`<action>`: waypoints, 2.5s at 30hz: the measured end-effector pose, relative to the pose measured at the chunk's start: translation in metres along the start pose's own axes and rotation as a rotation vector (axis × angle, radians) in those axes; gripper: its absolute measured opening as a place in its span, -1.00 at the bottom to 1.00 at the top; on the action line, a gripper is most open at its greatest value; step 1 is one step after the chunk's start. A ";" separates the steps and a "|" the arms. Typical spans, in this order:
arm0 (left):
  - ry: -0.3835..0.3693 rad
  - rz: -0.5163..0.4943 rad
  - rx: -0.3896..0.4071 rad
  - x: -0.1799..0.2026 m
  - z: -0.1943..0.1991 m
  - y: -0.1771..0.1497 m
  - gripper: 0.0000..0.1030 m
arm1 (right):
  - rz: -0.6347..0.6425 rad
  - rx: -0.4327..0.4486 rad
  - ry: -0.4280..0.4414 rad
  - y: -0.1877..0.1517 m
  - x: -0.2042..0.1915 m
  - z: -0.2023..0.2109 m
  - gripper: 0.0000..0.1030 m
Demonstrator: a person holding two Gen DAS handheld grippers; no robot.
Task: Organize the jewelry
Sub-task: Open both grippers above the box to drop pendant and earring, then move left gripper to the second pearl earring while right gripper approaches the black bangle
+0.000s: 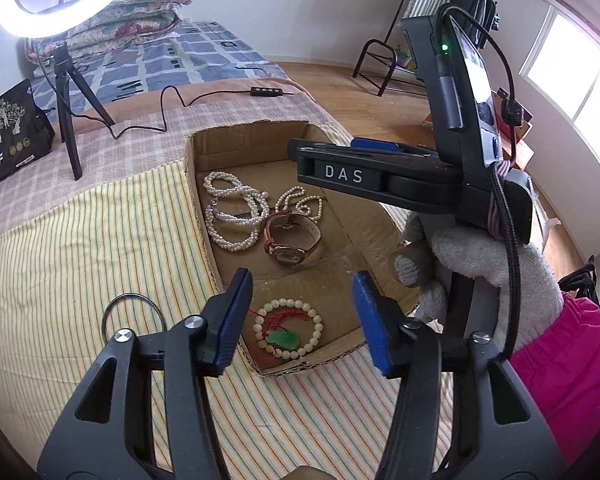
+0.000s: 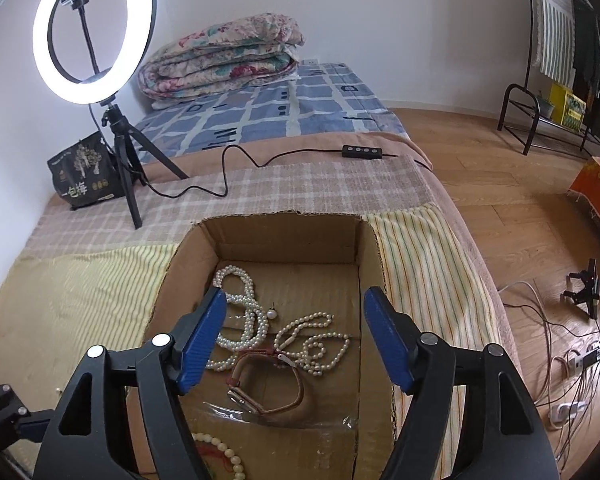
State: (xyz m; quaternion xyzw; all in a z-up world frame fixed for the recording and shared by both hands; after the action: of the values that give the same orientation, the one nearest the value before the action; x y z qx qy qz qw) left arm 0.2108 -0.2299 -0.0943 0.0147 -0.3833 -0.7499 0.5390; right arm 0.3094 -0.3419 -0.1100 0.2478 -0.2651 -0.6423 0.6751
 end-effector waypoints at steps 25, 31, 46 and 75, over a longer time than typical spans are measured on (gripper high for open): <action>0.080 -0.012 0.055 -0.023 0.069 -0.014 0.13 | 0.017 0.080 -0.068 0.003 -0.029 0.054 0.48; 0.109 0.056 0.099 -0.048 0.112 -0.019 0.13 | 0.026 0.122 -0.053 0.001 -0.041 0.076 0.48; 0.224 0.189 0.106 -0.154 0.169 -0.061 0.13 | 0.194 0.100 0.180 -0.029 -0.110 0.108 0.48; 0.176 0.106 -0.192 -0.180 0.077 -0.118 -0.39 | 0.660 -0.134 0.275 -0.122 -0.202 0.046 -0.45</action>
State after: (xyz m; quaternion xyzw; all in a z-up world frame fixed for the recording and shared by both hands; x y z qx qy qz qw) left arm 0.1589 -0.0245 -0.1805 0.0087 -0.2612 -0.7495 0.6082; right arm 0.1814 -0.1460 -0.1670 0.1882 -0.1949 -0.3663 0.8902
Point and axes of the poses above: each gripper's, at about its wrist camera, not at the fingertips, and z roughly against the way its jaws point, x to its right, y to its top, the point moved 2 cm from there along -z, roughly the way its jaws point, and after that the axes turned 11 degrees about -y, right-handed, at the moved point
